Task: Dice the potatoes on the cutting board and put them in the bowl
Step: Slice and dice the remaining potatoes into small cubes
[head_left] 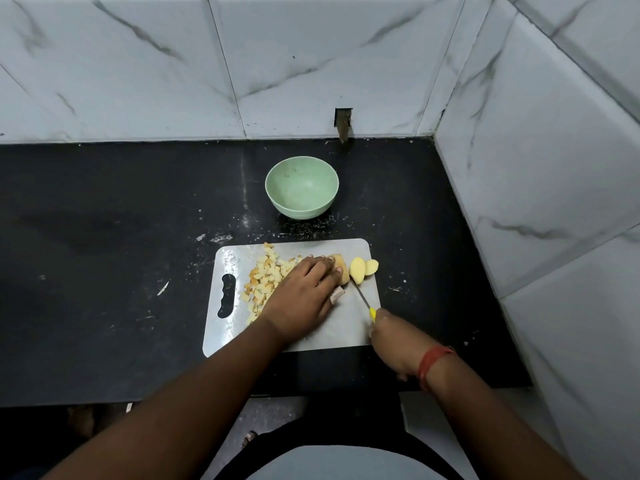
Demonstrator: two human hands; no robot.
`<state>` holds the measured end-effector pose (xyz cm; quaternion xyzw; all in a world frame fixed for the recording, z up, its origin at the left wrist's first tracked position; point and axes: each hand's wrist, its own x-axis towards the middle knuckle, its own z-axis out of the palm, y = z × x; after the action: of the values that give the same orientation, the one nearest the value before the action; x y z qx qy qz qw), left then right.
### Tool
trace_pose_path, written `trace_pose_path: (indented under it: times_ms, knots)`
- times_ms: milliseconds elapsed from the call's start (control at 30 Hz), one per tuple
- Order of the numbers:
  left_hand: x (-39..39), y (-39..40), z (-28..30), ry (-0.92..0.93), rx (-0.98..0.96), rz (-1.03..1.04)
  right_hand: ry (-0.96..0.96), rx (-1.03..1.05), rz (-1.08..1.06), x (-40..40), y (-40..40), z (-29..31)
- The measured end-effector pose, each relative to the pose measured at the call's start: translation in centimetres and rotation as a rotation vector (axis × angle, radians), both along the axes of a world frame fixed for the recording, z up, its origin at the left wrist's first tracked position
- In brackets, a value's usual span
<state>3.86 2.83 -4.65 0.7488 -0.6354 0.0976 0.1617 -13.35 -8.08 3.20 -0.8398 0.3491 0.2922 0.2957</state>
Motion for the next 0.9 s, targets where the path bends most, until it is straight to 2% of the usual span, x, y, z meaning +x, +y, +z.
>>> trace_pose_path:
  times_ms: [33,100,233,333,433,633,767,900]
  knots:
    - [0.0,0.0,0.1,0.006,-0.003,-0.004,-0.042,0.003,-0.072,-0.2,-0.2,0.3]
    - [0.0,-0.1,0.3,0.030,-0.007,-0.005,-0.089,-0.028,-0.047,-0.3,-0.5,0.7]
    - [0.1,0.0,0.7,0.091,0.032,-0.005,-0.263,-0.036,-0.128,0.8,-0.4,1.0]
    - [0.2,0.1,1.1,0.140,0.058,-0.003,-0.211,-0.044,-0.186,2.0,-0.2,1.6]
    - [0.2,0.3,1.8,0.161,0.083,0.005,-0.185,-0.065,-0.143,2.8,0.3,2.1]
    - [0.1,0.6,2.0,0.144,0.105,0.007,-0.182,-0.031,-0.178,3.4,0.5,1.7]
    - [0.1,0.6,2.4,0.121,0.117,0.002,-0.133,-0.066,-0.106,3.6,0.9,1.2]
    - [0.3,0.6,2.5,0.135,0.144,-0.014,-0.185,-0.061,-0.139,3.6,0.9,0.7]
